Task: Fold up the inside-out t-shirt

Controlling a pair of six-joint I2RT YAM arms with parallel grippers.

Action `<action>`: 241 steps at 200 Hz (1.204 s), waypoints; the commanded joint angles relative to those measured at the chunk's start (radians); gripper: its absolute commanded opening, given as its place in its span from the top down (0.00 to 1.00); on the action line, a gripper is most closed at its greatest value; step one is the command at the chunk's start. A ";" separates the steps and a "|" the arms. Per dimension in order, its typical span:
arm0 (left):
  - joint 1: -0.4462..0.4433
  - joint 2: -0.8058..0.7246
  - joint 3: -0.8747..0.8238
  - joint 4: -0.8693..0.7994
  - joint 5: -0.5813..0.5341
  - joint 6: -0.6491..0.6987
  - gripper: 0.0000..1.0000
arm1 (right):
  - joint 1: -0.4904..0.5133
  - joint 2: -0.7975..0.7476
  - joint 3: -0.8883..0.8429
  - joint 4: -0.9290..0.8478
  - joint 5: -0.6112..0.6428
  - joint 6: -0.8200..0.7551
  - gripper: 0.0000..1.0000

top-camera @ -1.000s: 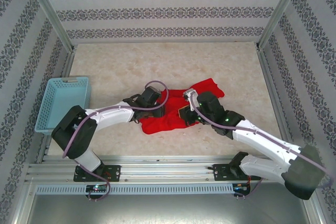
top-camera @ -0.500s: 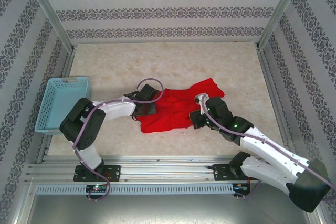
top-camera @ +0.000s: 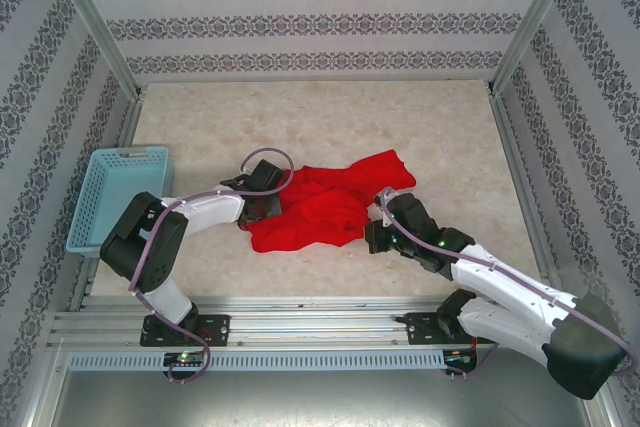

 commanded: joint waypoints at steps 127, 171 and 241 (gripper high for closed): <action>-0.161 -0.057 0.243 -0.251 -0.079 0.169 0.71 | -0.014 -0.351 -0.203 0.039 0.073 0.253 1.00; -0.450 -0.119 0.226 -0.229 -0.086 0.183 0.52 | 0.008 -0.263 -0.231 0.075 0.071 0.259 1.00; -0.599 0.060 0.321 -0.228 -0.159 0.242 0.35 | 0.018 -0.287 -0.211 0.042 0.076 0.252 1.00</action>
